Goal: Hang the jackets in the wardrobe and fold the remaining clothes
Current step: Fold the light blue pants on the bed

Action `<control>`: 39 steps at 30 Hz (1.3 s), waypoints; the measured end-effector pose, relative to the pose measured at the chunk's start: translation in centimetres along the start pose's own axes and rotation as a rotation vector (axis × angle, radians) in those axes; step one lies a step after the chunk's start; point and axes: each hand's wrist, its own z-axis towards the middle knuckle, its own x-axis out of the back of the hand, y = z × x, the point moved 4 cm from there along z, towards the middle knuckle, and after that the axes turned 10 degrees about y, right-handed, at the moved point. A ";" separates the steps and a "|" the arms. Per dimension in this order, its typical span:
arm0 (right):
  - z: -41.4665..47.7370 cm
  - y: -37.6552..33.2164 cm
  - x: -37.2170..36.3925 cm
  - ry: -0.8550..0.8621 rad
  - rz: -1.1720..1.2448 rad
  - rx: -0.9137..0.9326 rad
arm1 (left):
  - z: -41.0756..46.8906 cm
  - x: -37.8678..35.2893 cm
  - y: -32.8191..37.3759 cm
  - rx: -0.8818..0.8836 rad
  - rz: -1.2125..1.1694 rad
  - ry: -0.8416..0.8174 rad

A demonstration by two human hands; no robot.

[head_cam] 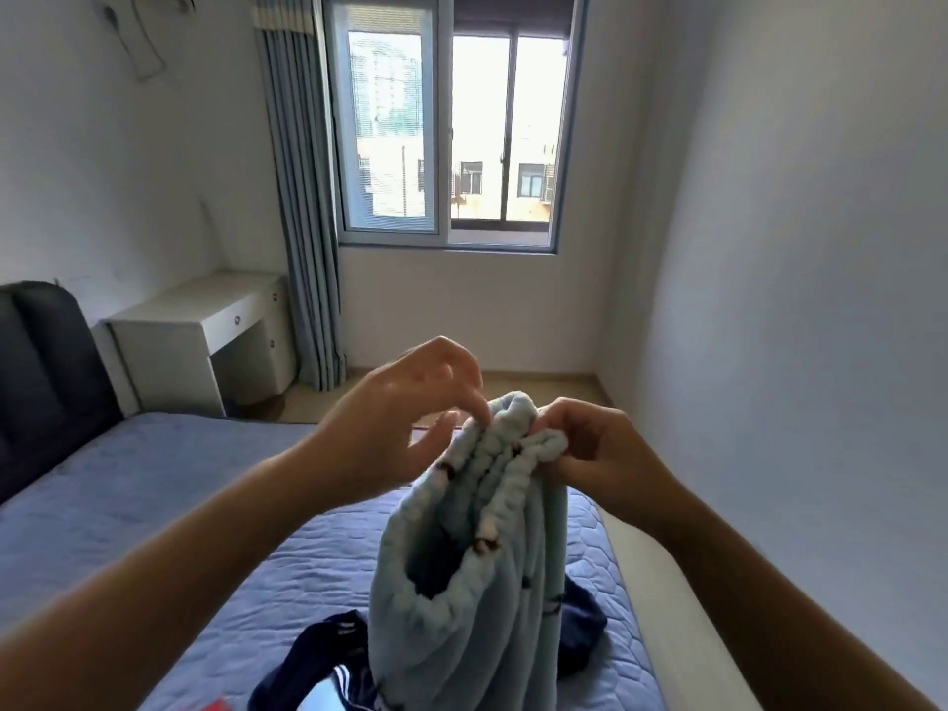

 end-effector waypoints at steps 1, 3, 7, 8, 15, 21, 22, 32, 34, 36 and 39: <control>-0.3 0.5 0.3 0.033 0.013 -0.008 | -0.6 0.3 0.4 -0.024 -0.015 0.013; -0.7 1.1 0.8 0.074 0.009 -0.003 | -2.0 0.1 1.6 -0.105 -0.037 -0.064; -1.1 1.5 1.2 0.101 0.047 0.028 | -4.6 -2.1 1.7 -0.150 0.227 -0.441; -1.2 1.6 1.1 0.098 0.068 0.026 | -4.9 -2.5 1.3 -0.118 0.345 -0.482; -2.2 2.7 0.7 0.132 0.146 0.021 | -6.4 -4.9 2.0 -0.104 0.349 -0.493; -3.0 3.9 0.6 0.103 0.135 -0.024 | -5.8 -7.6 1.7 -0.030 0.661 -0.594; -3.2 4.1 0.5 0.095 0.131 -0.028 | -5.5 -8.1 1.6 0.030 0.636 -0.618; -2.4 5.7 3.0 0.198 0.068 -0.094 | -5.9 -11.3 -0.5 0.084 0.557 -0.846; -2.4 5.9 3.9 0.227 0.082 -0.114 | -5.2 -10.5 -0.7 -0.020 0.486 -0.756; -2.4 6.1 4.9 0.255 0.092 -0.129 | -5.1 -9.3 -0.8 -0.035 0.304 -0.664; -2.3 6.3 5.1 0.246 0.067 -0.131 | -5.0 -8.4 -1.8 -0.018 0.163 -0.640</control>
